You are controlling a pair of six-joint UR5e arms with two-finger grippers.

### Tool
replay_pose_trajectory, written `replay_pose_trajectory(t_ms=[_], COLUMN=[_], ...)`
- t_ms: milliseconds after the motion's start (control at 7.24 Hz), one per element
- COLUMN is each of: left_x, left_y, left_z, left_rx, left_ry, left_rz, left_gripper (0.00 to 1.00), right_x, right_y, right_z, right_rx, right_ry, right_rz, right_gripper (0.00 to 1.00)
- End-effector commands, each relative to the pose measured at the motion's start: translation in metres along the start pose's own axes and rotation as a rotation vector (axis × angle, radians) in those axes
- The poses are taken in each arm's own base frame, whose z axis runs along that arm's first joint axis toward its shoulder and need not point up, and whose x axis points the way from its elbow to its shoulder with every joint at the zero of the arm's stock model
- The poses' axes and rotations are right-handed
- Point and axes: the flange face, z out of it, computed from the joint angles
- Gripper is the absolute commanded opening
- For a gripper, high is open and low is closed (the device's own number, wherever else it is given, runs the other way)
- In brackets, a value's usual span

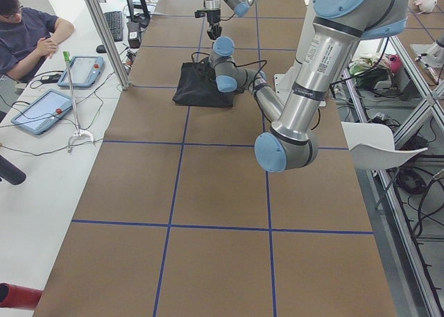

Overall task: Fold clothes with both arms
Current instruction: 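Lift the near end with both grippers and fold it away from the robot, then lay the folded end on the far half and open both grippers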

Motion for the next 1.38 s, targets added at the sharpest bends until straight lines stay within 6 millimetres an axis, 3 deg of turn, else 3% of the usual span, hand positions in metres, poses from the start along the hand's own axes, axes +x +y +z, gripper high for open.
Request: replay_pose_trajectory(t_ms=[0, 138, 276, 690, 1104, 1242], left_x=[0.035, 0.045, 0.040, 0.007, 0.006, 0.014], left_y=[-0.031, -0.038, -0.046, -0.080, -0.094, -0.102], left_z=[0.020, 0.030, 0.045, 0.088, 0.096, 0.111], left_rx=[0.045, 0.052, 0.057, 0.052, 0.066, 0.071], left_ry=[0.008, 0.010, 0.000, 0.042, 0.043, 0.045], left_rz=[-0.011, -0.015, -0.021, -0.018, -0.022, -0.024], left_gripper=[0.00, 0.00, 0.00, 0.00, 0.00, 0.00], right_x=[-0.028, -0.036, -0.047, -0.062, -0.045, -0.031], right_y=[-0.051, -0.062, -0.074, -0.098, -0.134, -0.155], right_z=[-0.007, 0.003, 0.016, 0.041, 0.053, 0.066], right_rx=[0.049, 0.054, 0.055, 0.057, 0.100, 0.104], right_ry=[0.006, 0.023, 0.044, 0.090, 0.115, 0.114], right_rz=[0.022, 0.024, 0.026, 0.062, 0.079, 0.084], right_gripper=[0.00, 0.00, 0.00, 0.00, 0.00, 0.00])
